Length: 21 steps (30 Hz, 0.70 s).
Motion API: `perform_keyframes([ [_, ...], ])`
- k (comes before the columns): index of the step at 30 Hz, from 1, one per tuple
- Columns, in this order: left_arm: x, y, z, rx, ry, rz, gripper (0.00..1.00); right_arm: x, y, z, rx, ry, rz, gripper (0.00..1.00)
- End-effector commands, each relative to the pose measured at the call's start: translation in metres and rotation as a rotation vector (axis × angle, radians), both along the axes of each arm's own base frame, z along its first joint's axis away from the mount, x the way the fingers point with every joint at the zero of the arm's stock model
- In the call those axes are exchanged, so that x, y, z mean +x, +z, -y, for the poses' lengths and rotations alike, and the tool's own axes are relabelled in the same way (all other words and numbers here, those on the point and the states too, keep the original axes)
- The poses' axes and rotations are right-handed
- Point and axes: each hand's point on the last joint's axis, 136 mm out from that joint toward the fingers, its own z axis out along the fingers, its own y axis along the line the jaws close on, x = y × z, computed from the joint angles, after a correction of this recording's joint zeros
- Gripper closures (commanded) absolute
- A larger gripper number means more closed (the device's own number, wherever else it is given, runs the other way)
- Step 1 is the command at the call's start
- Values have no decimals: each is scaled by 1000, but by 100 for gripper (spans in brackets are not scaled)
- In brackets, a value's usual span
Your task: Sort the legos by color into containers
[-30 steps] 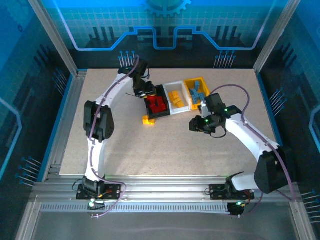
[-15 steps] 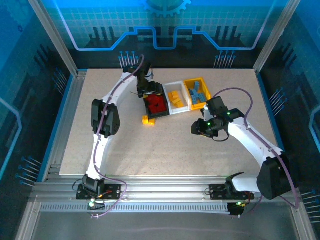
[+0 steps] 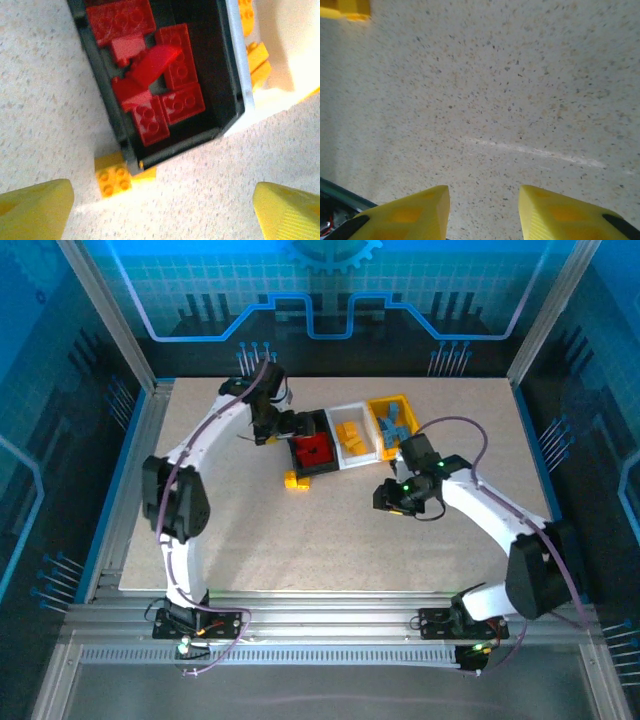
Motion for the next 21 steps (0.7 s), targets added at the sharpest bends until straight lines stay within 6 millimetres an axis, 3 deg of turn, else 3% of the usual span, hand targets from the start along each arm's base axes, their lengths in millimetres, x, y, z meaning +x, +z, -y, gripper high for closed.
perform_keyframes([
  [1, -19, 0, -22, 29, 15, 29, 3, 15, -2, -21, 5, 42, 8, 58],
  [5, -51, -16, -49, 9, 70, -11, 1, 30, -13, -46, 4, 93, -10, 59],
  [11, -95, -40, -70, 72, 50, -75, 1, 47, -29, -86, 2, 170, -29, 59],
  [16, -117, -53, -80, 42, 98, -110, 1, 57, -46, -116, -2, 210, -56, 60],
  [21, -127, -65, -85, 38, 104, -138, 1, 70, -64, -133, -16, 208, -85, 60],
])
